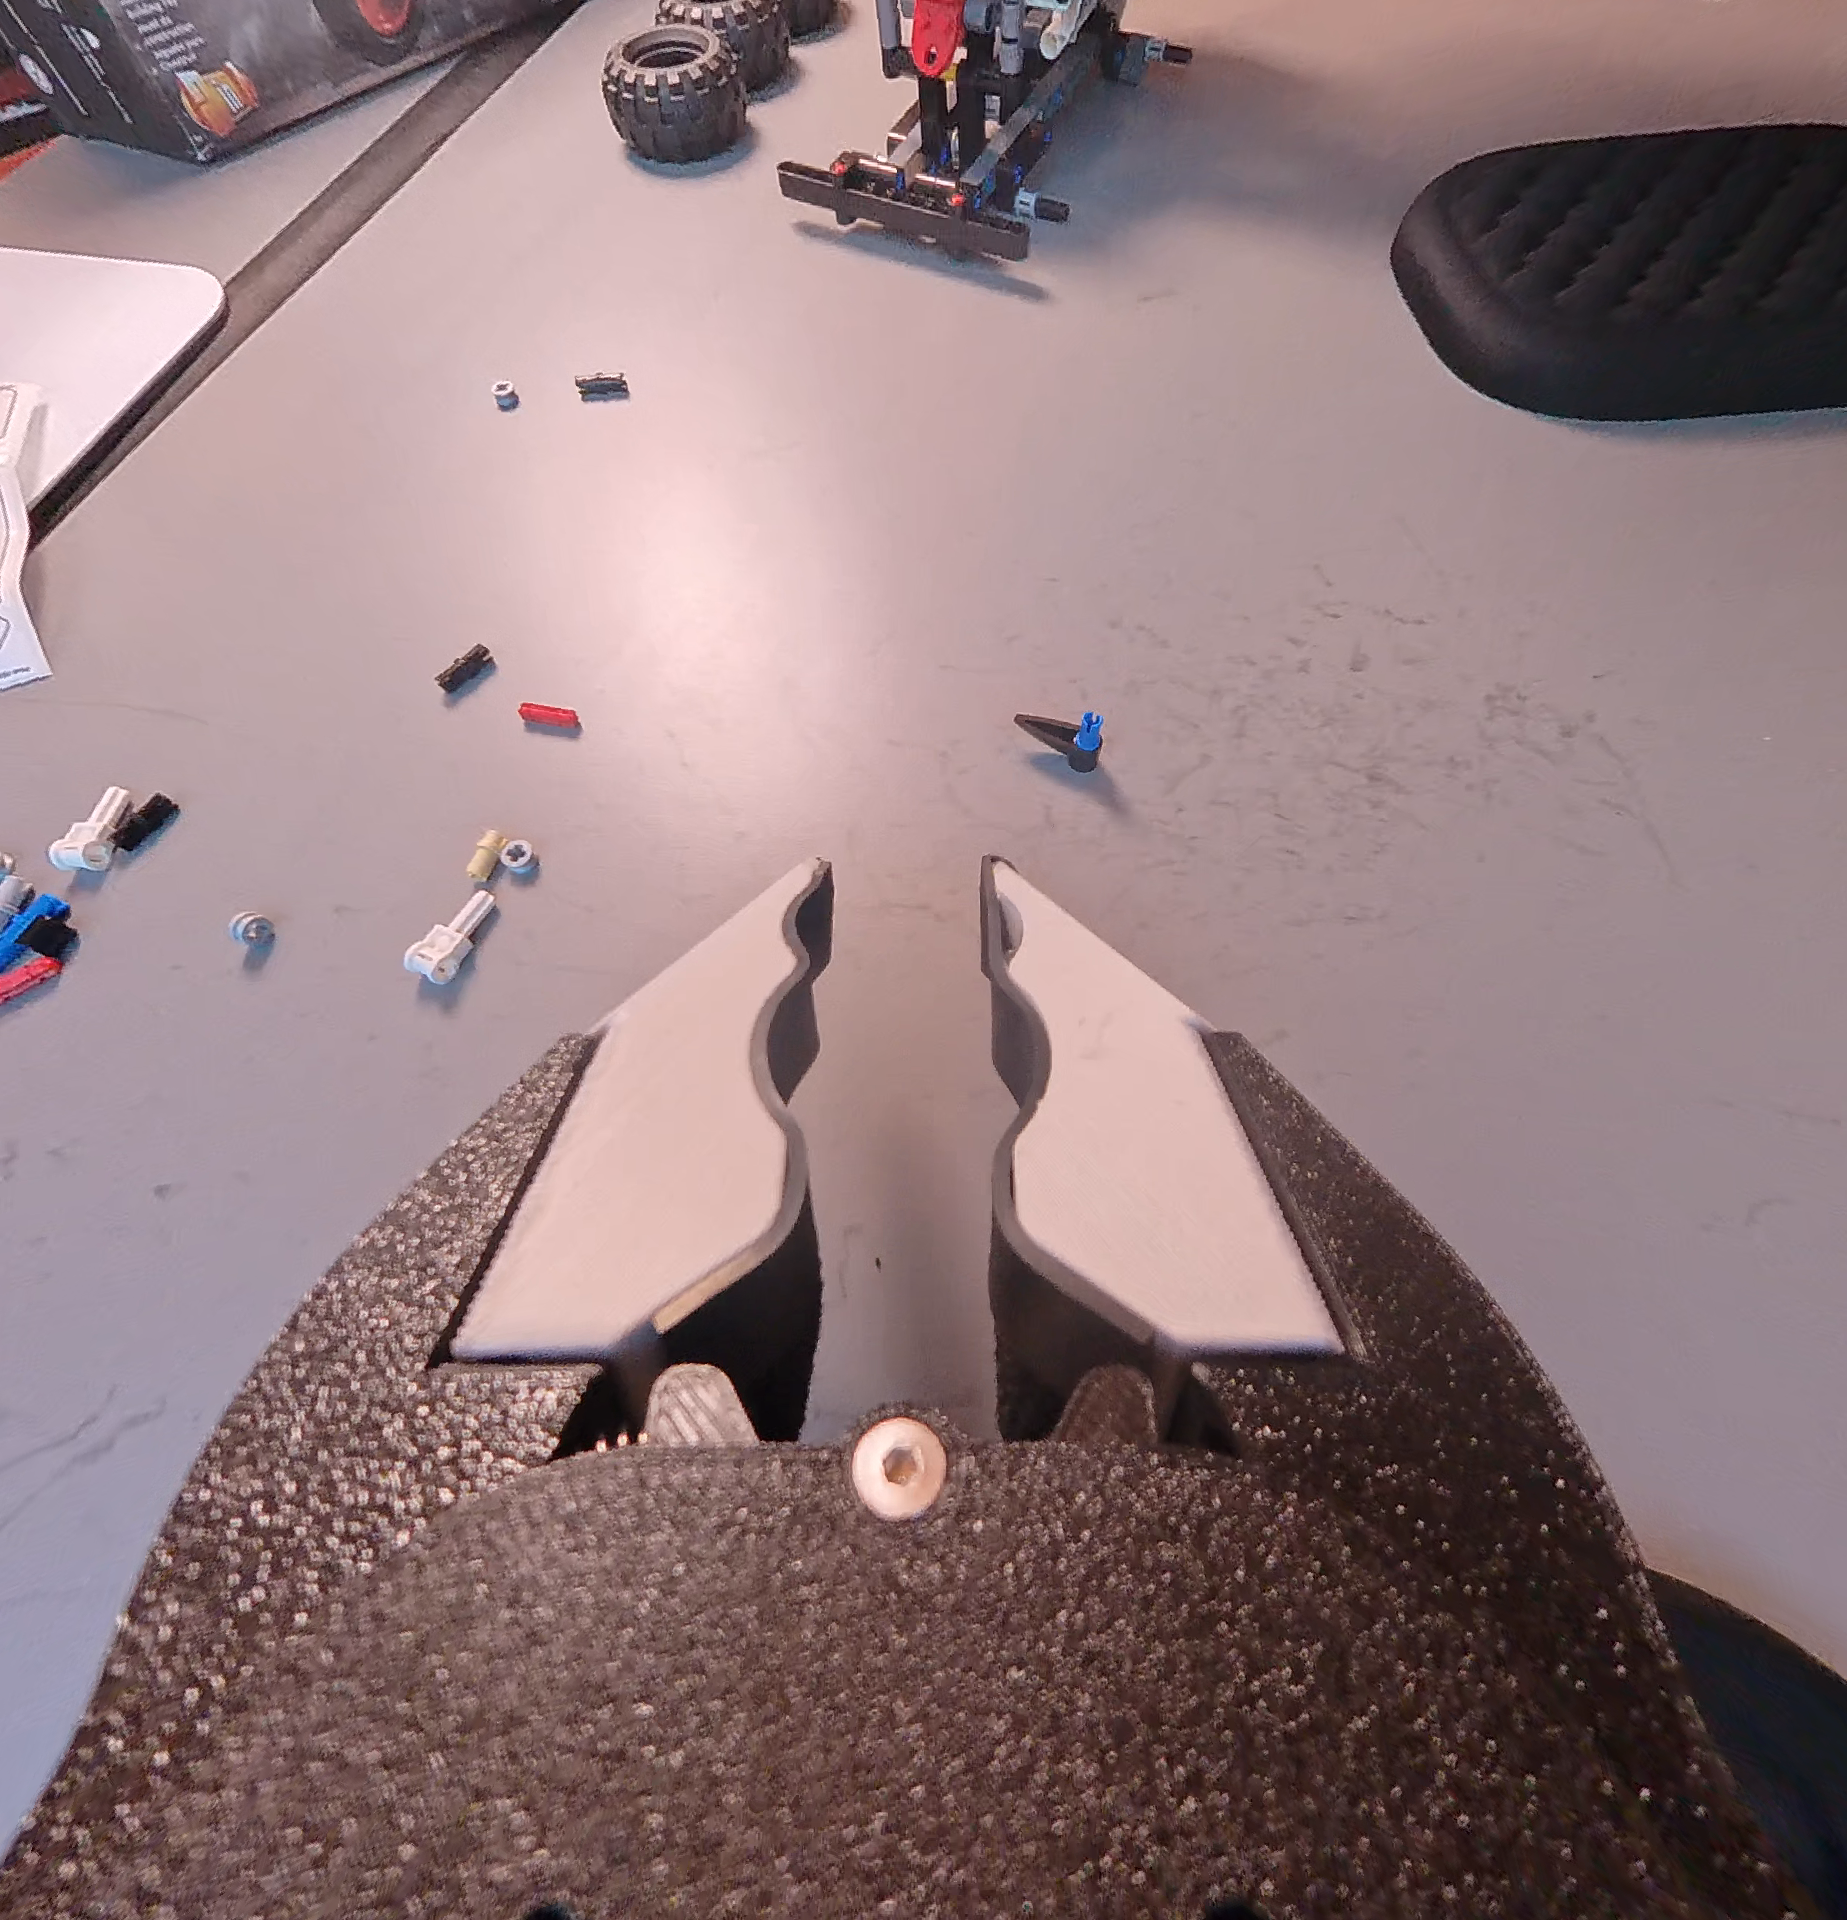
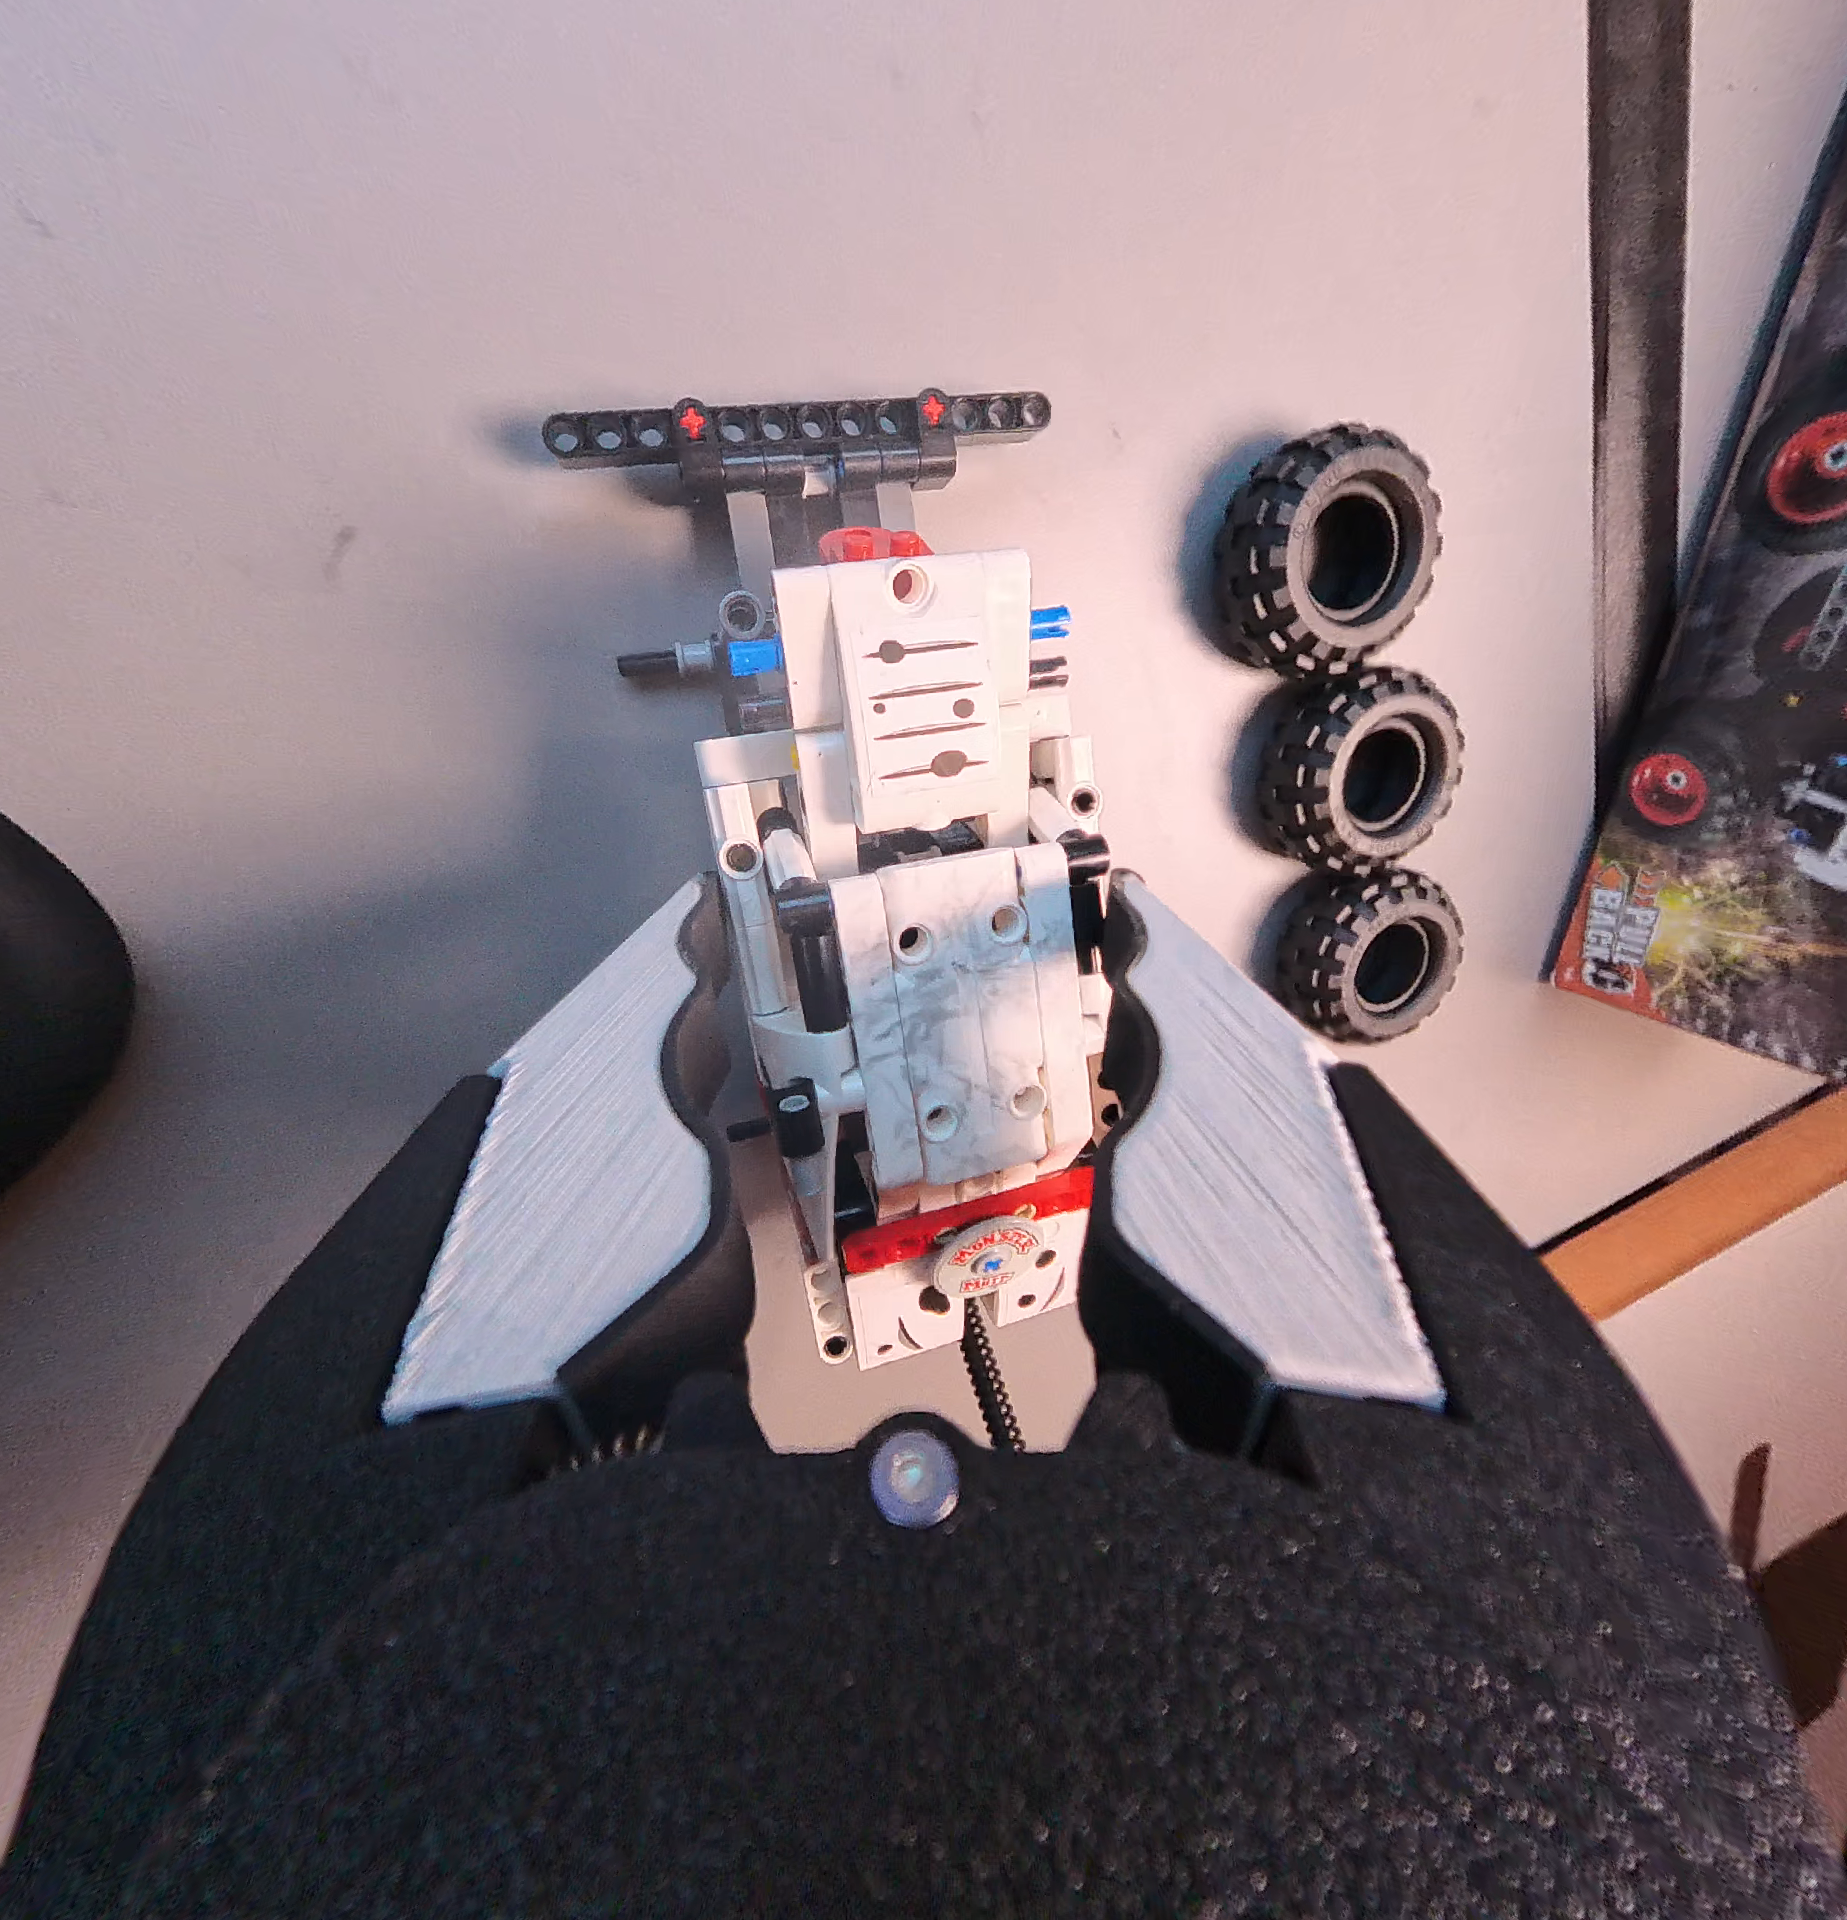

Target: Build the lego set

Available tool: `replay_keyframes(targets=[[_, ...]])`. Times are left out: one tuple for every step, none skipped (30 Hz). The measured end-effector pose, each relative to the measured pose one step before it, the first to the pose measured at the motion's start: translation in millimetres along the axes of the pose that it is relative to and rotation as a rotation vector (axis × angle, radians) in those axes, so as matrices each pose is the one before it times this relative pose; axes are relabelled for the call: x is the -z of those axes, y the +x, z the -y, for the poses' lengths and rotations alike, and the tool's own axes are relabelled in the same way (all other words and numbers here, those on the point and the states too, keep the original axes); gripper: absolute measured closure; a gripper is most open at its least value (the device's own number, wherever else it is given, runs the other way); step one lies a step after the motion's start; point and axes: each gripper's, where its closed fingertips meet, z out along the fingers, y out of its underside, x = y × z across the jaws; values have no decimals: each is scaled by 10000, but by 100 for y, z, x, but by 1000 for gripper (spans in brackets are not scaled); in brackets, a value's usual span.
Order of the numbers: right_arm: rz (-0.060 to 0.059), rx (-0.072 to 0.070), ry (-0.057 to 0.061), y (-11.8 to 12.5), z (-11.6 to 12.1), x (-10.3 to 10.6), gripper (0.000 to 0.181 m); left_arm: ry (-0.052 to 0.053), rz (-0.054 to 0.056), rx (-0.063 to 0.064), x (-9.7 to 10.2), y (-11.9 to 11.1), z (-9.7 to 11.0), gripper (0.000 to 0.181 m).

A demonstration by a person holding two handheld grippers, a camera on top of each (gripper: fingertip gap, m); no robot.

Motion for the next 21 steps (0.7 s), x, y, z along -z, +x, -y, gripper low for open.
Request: replay_keyframes(targets=[[118,380,140,-301,496,-23,110,-18,16,-58,-39,63,25,154],[98,436,150,-424,651,-44,110,11,8,-64,-42,90,80,154],[103,486,116,-571,797,-41,110,22,-12,-51,-45,127,105,154],[141,600,99,-758,952,-19,110,5,-26,-35,-72,132,45,154],[126,661,96,-798,1119,-53,109,-24,-18,-29,-92,105,-18,154],[112,665,81,-759,1242,-57,109,-44,-6,-31,-105,81,-76,154],[129,660,36,-717,1299,-77,109,-54,-8,-26,-109,61,-108,154],[119,662,15,-620,1345,-91,109,-57,-6,-12,-108,39,-112,154],[69,636,20,-471,1375,-112,109,-60,-5,-7,-83,20,-120,154],[35,644,60,-329,1422,-118,109,-57,10,-7,-46,3,-68,154],[-20,626,90,-157,1376,-134,109,-7,9,-12,0,7,-16,154],[-91,571,108,45,1292,-143,109,-6,-3,3,16,21,-16,154],[-154,485,86,211,1123,-106,110,-1,13,12,30,-10,-9,154],[-234,396,14,367,839,-9,111,14,31,-3,36,-39,26,154],[-266,238,-8,479,574,175,112,39,31,2,48,-37,77,154],[-222,-63,56,511,383,351,110,52,20,11,61,-31,103,154],[-124,-369,153,431,239,464,107,47,16,6,70,-2,108,155],[-78,-498,176,291,42,487,106,36,22,-16,55,-4,96,155],[-101,-486,131,182,-206,412,106,19,39,-37,44,-15,91,155],[-134,-605,7,155,-456,289,106,11,27,-40,27,14,72,155],[-42,-848,-55,-6,-527,145,105,7,-2,-39,-10,49,67,155]])
